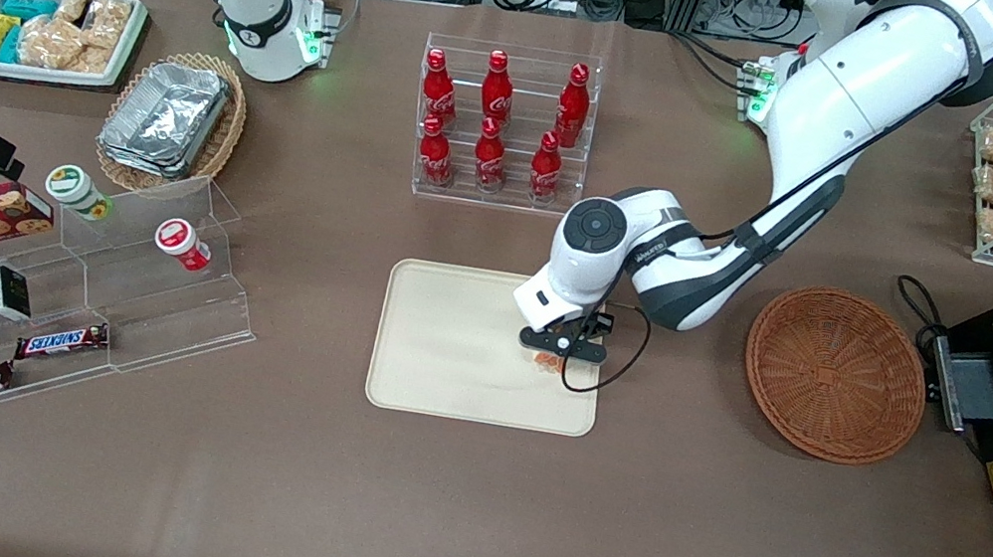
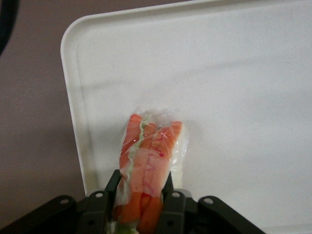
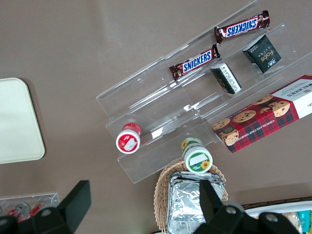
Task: Place sandwich from basket to tray
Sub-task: 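Carry the sandwich over the cream tray and lower it, then open the left gripper to release the sandwich onto the tray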
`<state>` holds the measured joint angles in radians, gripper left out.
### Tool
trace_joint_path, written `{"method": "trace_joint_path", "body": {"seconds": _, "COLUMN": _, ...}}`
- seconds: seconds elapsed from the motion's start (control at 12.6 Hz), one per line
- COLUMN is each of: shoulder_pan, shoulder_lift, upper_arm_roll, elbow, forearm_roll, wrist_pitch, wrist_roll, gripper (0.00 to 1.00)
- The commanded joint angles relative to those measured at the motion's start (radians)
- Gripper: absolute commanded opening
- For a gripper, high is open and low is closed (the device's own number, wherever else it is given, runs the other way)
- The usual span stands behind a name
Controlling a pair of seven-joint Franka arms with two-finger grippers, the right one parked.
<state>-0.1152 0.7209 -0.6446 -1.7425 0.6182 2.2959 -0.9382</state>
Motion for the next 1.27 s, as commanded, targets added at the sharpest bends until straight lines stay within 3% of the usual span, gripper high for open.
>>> {"method": "trace_joint_path", "body": {"seconds": 0.0, "shoulder_pan": -0.004, "shoulder_lift": 0.019, "upper_arm_roll": 0.003, "elbow": 0.055, "forearm_roll": 0.015, "wrist_pitch": -0.015, "wrist_roll": -0.027, "gripper": 0.69}}
{"method": "trace_joint_path", "body": {"seconds": 0.24, "shoulder_pan": 0.003, "shoulder_lift": 0.008, "upper_arm_roll": 0.0, "elbow": 0.112, "forearm_roll": 0.008, "wrist_pitch": -0.068, "wrist_roll": -0.03, "gripper": 0.74}}
{"method": "trace_joint_path", "body": {"seconds": 0.48, "shoulder_pan": 0.017, "shoulder_lift": -0.023, "upper_arm_roll": 0.0, "elbow": 0.152, "forearm_roll": -0.051, "wrist_pitch": -0.105, "wrist_roll": -0.027, "gripper": 0.74}}
{"method": "trace_joint_path", "body": {"seconds": 0.71, "shoulder_pan": 0.058, "shoulder_lift": -0.035, "upper_arm_roll": -0.003, "elbow": 0.184, "forearm_roll": -0.057, "wrist_pitch": -0.134, "wrist_roll": -0.028, "gripper": 0.74}}
{"method": "trace_joint_path", "body": {"seconds": 1.19, "shoulder_pan": 0.132, "shoulder_lift": -0.074, "upper_arm_roll": -0.004, "elbow": 0.306, "forearm_roll": -0.187, "wrist_pitch": -0.277, "wrist_roll": 0.067, "gripper": 0.75}}
